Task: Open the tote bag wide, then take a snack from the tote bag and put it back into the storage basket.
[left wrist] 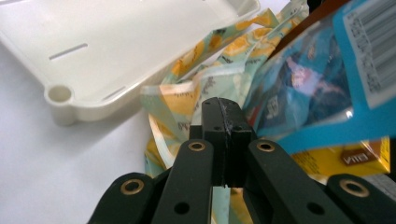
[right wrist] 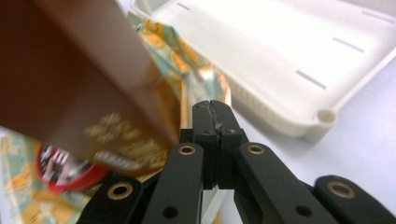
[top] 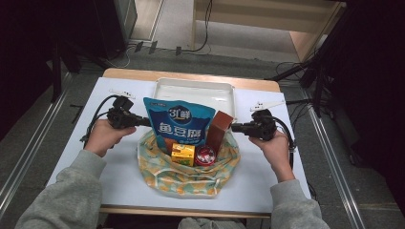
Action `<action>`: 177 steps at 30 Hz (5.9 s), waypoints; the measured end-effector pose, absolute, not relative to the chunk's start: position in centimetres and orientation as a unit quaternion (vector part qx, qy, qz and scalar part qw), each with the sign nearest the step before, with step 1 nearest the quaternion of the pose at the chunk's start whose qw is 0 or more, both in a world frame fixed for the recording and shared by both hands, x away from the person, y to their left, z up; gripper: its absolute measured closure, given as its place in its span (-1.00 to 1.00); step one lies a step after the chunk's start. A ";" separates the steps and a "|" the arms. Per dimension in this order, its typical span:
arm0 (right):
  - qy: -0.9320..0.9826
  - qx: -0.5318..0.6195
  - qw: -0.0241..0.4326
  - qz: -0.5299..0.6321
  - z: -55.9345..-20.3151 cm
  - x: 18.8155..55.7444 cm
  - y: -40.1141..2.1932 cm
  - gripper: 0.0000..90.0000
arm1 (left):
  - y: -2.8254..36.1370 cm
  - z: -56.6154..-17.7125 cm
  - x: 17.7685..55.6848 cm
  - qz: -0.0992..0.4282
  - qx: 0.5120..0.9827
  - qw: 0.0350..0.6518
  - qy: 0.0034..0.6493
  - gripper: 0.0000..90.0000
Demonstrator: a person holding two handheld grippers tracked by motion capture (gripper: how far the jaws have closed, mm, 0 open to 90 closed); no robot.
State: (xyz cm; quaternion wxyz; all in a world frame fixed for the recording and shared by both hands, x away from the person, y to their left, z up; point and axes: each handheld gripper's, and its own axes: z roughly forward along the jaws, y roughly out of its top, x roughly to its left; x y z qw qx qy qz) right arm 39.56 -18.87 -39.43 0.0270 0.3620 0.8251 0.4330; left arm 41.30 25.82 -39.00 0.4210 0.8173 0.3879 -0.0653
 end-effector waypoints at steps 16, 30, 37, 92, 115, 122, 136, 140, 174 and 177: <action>0.826 0.340 0.006 0.450 -41.1 40.5 -16.6 1.00 | 23.8 -41.9 41.8 -0.093 0.827 0.415 0.368 1.00; 0.828 0.347 0.005 0.441 -43.3 40.2 -16.6 1.00 | 23.0 -44.2 41.7 -0.099 0.835 0.398 0.368 1.00; 0.832 0.353 -0.001 0.428 -44.5 40.1 -16.8 1.00 | 22.9 -45.0 41.8 -0.102 0.838 0.388 0.371 1.00; 0.825 0.382 0.031 0.415 -44.6 39.3 -19.4 0.43 | 26.0 -42.7 40.8 -0.067 0.835 0.404 0.368 0.34; 0.823 0.390 0.026 0.411 -44.1 38.8 -19.9 0.13 | 27.2 -40.0 39.0 -0.068 0.837 0.418 0.348 0.17; 0.823 0.392 0.026 0.409 -44.2 38.9 -20.0 0.12 | 27.5 -38.6 38.1 -0.063 0.839 0.425 0.333 0.14; 0.824 0.395 0.026 0.406 -44.3 39.0 -20.0 0.13 | 26.2 -36.7 37.5 -0.062 0.840 0.441 0.308 0.13; 0.823 0.397 0.025 0.405 -44.3 38.9 -20.0 0.13 | 25.7 -36.4 37.7 -0.059 0.843 0.439 0.305 0.13; 0.821 0.403 0.030 0.403 -44.6 38.3 -20.4 0.12 | 22.6 -35.2 39.1 -0.060 0.841 0.466 0.269 0.39; 0.821 0.404 0.028 0.403 -44.6 38.3 -20.4 0.12 | 22.7 -35.2 39.0 -0.055 0.840 0.468 0.267 0.52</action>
